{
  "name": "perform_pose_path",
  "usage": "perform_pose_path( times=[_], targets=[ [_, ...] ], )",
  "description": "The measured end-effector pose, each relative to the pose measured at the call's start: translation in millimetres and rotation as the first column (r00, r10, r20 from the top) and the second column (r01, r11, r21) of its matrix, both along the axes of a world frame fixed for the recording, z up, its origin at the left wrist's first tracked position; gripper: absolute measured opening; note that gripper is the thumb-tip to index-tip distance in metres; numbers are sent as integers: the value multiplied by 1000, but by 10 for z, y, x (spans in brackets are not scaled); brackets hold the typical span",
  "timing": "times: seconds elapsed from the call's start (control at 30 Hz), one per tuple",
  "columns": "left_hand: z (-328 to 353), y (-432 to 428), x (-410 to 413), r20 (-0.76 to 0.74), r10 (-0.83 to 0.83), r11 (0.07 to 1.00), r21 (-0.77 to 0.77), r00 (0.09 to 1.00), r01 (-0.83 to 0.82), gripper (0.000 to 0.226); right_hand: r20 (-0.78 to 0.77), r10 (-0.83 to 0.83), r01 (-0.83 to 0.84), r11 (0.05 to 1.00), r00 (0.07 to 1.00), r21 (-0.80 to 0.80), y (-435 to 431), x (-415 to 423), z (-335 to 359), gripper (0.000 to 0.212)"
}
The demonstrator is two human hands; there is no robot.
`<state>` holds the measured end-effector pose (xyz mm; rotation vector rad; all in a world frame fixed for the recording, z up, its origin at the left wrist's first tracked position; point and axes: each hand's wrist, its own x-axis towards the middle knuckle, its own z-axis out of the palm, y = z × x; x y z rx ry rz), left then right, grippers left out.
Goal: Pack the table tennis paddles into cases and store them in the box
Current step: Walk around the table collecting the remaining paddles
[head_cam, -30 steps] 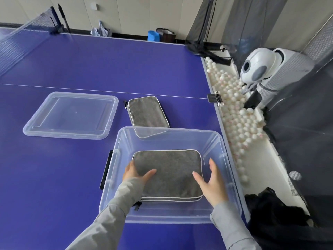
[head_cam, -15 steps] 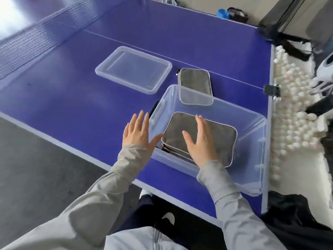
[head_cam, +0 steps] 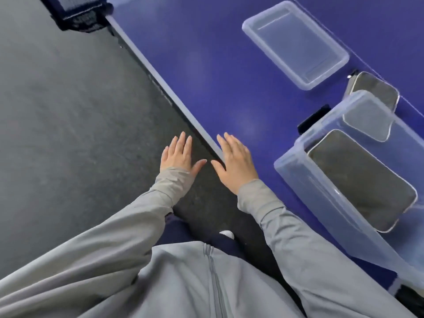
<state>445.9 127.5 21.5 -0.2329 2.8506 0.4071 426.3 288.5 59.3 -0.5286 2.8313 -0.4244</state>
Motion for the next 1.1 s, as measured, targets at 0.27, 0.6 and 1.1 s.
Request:
perform_pose_path(
  times=[0.27,0.6,1.1],
  targets=[
    [-603,-1595,801,411,175,983,-22,895,-183,79,541,55,-297,880,839,372,-1184,164,-874,61],
    [-833,-2719,1371,552,372,889,21,747,-458,76,556,351,-602,707,754,370,-2653,48,-963,59],
    [-974,-4483,895,603,603,695,-75,523,-715,72,543,501,-729,574,674,374,-4678,-1025,-1288,60]
  ],
)
